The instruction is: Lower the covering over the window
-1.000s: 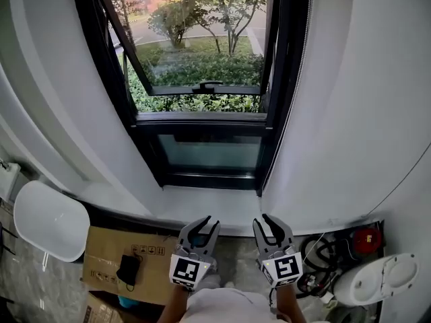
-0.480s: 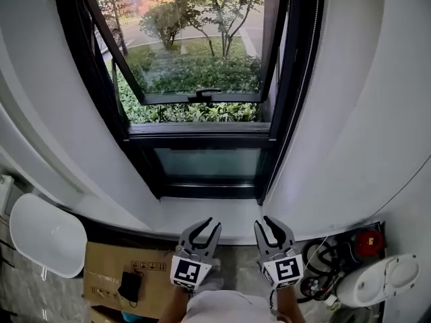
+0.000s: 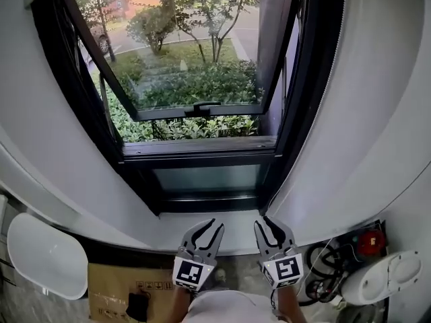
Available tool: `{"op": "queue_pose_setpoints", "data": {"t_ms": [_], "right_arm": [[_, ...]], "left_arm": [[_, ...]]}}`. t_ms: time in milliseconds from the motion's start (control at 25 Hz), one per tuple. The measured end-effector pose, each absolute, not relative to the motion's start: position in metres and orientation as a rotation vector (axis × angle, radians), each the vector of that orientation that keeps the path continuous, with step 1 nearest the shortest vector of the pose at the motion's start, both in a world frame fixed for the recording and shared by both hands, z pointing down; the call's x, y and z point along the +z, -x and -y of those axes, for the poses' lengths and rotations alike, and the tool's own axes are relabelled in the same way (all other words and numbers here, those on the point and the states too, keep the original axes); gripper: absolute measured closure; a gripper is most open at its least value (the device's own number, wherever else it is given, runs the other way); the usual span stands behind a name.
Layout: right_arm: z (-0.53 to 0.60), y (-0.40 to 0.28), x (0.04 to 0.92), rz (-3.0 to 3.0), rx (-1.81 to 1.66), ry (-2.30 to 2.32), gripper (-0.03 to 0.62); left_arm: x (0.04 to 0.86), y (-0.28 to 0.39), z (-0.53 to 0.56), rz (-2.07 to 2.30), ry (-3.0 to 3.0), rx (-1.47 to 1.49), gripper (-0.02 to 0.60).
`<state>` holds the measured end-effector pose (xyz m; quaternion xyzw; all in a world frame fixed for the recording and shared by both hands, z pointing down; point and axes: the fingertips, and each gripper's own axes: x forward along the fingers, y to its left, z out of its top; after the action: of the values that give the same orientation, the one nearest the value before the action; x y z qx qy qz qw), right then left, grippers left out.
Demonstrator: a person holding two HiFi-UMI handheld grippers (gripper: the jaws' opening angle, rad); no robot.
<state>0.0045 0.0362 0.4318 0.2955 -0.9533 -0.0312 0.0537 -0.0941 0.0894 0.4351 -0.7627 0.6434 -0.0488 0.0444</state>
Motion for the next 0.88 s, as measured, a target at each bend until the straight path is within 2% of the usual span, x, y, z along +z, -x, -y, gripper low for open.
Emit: {"op": "queue_pose_setpoints", "data": {"t_ms": [480, 880], "right_arm": [[0.000, 0.020, 0.425, 2.796, -0.137, -1.071, 0.505], [0.029, 0.006, 0.444, 2.716, -0.084, -1.165, 0.497]], "left_arm": [[0.436, 0.121, -0.035, -1.793, 2.463, -0.065, 0.486], [0.453, 0.109, 0.000, -1.720, 2.574, -0.071, 0.486]]}}
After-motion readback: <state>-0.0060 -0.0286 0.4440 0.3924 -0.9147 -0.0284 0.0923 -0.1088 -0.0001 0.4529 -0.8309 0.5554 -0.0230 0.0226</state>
